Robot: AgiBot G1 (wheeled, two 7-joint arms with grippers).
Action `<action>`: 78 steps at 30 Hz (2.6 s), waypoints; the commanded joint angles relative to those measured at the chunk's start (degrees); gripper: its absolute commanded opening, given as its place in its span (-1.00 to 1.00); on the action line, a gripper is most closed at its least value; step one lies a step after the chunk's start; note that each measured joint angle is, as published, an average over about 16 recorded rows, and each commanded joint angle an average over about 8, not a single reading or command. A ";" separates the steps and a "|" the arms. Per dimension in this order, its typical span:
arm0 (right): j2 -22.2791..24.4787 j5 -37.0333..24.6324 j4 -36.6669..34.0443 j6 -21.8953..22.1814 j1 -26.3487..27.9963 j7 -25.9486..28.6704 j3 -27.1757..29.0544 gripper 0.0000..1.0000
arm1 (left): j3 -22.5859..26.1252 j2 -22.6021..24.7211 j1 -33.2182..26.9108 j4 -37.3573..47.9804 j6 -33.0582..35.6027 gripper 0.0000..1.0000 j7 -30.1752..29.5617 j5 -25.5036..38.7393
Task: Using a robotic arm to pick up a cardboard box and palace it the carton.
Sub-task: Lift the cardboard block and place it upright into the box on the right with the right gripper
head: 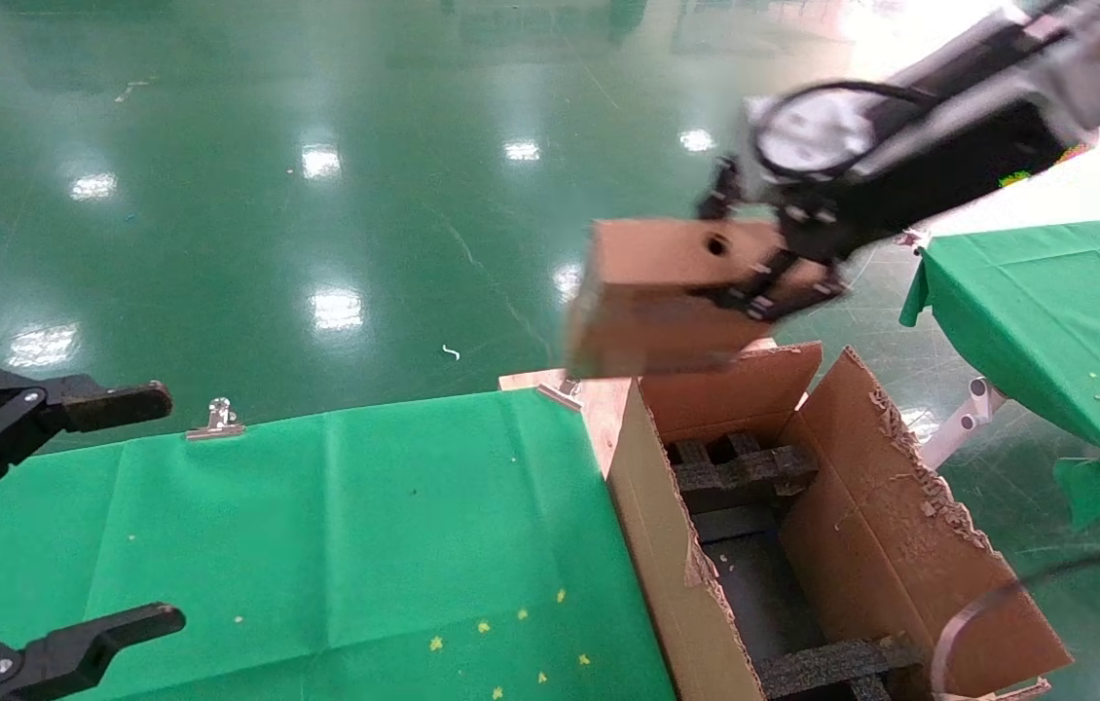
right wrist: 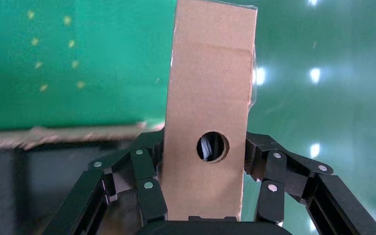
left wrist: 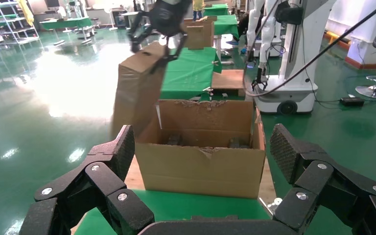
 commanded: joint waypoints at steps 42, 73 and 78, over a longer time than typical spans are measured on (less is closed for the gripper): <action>35.88 -1.43 27.13 19.65 -4.90 56.51 -15.36 -1.00 | 0.15 -0.06 -0.03 0.01 -0.07 1.00 0.08 -0.11; 33.27 -6.43 26.11 21.31 -6.78 69.79 -17.42 -1.00 | 0.21 -0.07 -0.05 0.06 -0.07 1.00 0.12 -0.15; 32.54 -9.06 26.43 22.45 -7.16 73.66 -17.90 -1.00 | 0.23 -0.08 -0.06 0.07 -0.08 1.00 0.12 -0.16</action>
